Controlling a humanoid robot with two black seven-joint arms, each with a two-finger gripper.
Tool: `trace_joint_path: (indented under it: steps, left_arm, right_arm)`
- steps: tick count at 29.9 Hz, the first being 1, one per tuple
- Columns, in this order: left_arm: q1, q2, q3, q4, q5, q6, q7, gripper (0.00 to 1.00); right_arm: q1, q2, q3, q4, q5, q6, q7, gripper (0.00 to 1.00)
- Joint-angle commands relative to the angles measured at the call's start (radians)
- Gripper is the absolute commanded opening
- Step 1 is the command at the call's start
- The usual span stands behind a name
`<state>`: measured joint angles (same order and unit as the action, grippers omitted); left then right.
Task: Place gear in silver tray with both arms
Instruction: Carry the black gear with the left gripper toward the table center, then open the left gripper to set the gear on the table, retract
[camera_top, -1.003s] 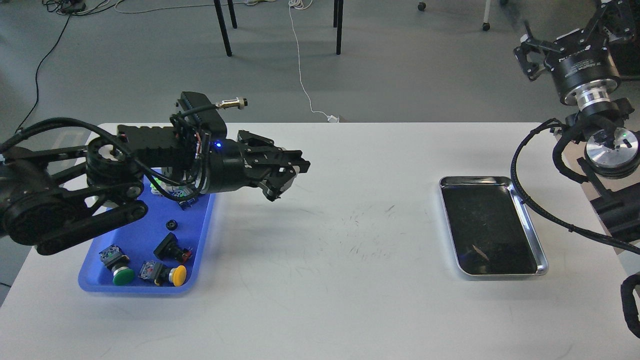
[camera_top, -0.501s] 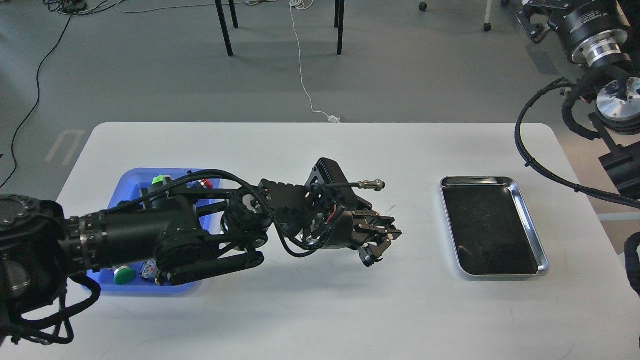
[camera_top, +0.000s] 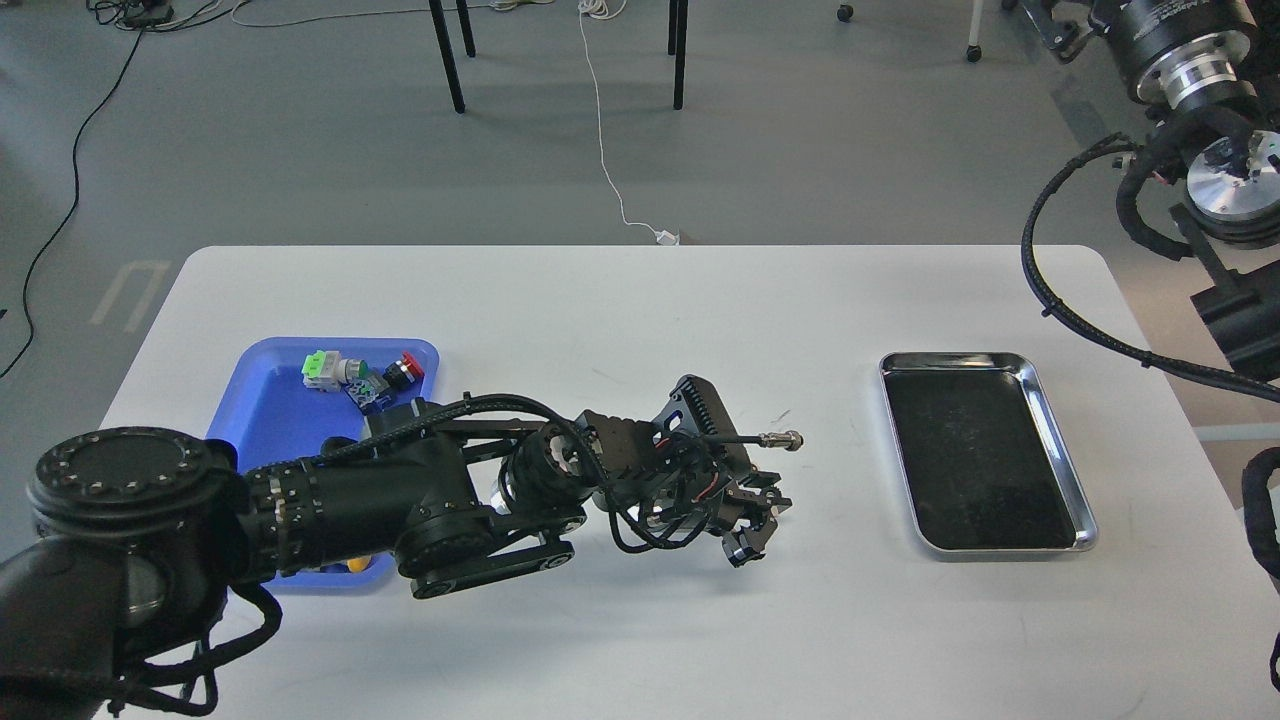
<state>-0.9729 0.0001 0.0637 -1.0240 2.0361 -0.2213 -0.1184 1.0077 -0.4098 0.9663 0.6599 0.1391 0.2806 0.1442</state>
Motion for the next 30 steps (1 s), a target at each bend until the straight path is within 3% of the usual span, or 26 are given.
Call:
trace_joint_path:
  steps: [1,9,13,17,19,24,26,30]
  left_arm:
    - [0.01,0.0,0.019,0.002,0.001,-0.001,0.002,0.17]
    - [0.017,0.0,0.033,0.002,-0.001,-0.001,0.006,0.31]
    - [0.019,0.0,0.015,-0.011,-0.01,0.01,0.008,0.55]
    - [0.017,0.0,-0.048,-0.05,-0.02,0.091,-0.006,0.83]
    - [0.017,0.0,-0.105,-0.093,-0.068,0.103,-0.007,0.85]
    - [0.02,0.095,-0.25,-0.134,-0.437,0.1,-0.009,0.87]
    - [0.02,0.164,-0.336,-0.131,-0.673,0.099,-0.009,0.92]
    - [0.022,0.293,-0.461,-0.124,-1.196,0.021,-0.009,0.97]
  right_arm:
    - [-0.003,0.0,0.0,0.0,0.0,0.0,0.002,0.99]
    - [-0.006,0.0,0.0,0.0,0.0,0.0,0.003,0.99]
    - [-0.009,0.002,0.0,0.001,-0.001,0.0,0.003,0.99]
    - [-0.011,-0.001,-0.001,0.003,-0.001,0.0,0.003,0.99]
    - [-0.009,-0.007,-0.008,0.007,-0.001,0.003,0.003,0.99]
    - [-0.003,-0.049,-0.069,0.024,-0.009,0.02,0.009,0.99]
    - [0.002,-0.073,-0.084,0.041,-0.015,0.02,0.011,0.99]
    - [0.029,-0.084,-0.124,0.079,-0.019,0.031,0.02,0.99]
